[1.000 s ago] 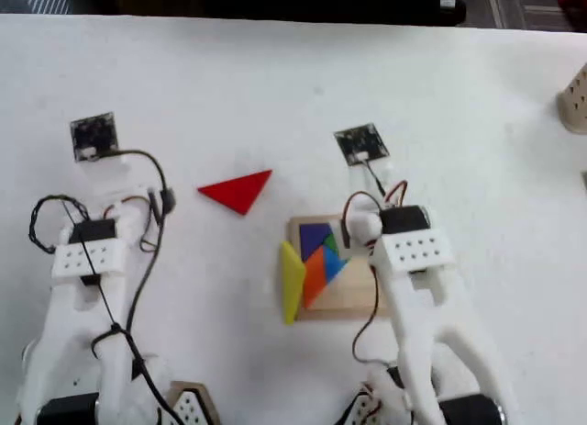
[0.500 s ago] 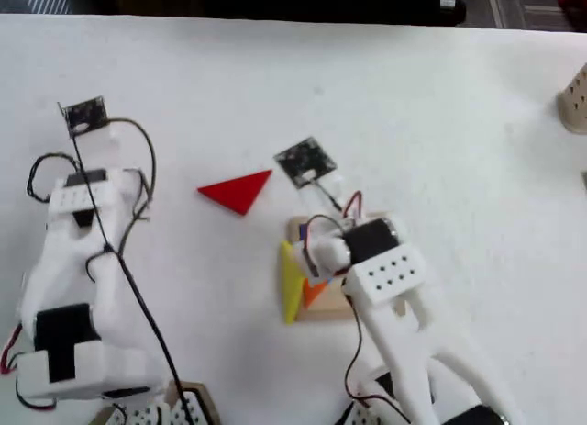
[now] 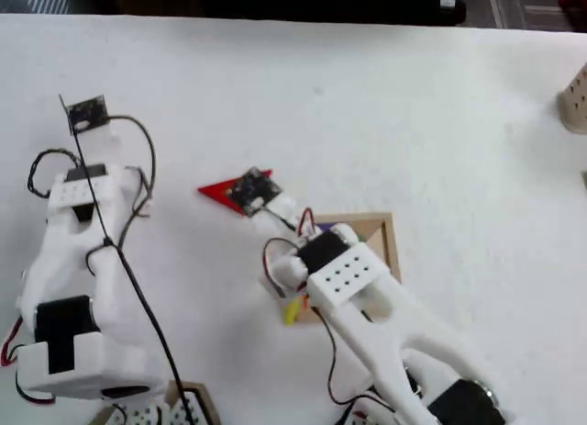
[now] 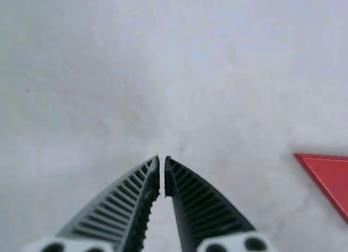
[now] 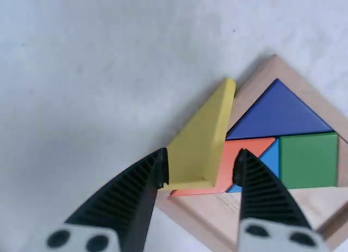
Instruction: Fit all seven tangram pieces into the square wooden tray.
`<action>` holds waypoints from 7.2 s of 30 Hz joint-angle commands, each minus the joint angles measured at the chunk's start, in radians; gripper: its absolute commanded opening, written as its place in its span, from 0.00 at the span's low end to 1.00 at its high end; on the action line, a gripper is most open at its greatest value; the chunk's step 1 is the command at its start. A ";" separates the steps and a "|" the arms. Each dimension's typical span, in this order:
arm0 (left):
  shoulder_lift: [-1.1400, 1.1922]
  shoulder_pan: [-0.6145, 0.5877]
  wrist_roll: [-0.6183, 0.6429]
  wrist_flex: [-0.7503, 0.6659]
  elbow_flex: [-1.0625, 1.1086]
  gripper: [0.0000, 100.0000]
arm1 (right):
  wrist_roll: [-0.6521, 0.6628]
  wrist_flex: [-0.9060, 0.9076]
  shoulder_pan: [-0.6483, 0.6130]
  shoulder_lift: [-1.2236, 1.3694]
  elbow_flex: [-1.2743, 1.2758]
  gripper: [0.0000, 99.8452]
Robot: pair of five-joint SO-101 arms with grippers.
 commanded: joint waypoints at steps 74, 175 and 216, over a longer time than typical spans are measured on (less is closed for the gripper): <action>-0.001 0.004 0.009 -0.020 -0.044 0.04 | 1.195 0.438 0.532 0.145 -0.311 0.21; -0.002 0.004 -0.060 -0.046 -0.028 0.04 | 0.486 0.045 0.479 -0.237 0.279 0.02; -0.002 0.004 -0.060 -0.041 -0.028 0.04 | 0.215 -0.297 0.570 -0.041 0.253 0.02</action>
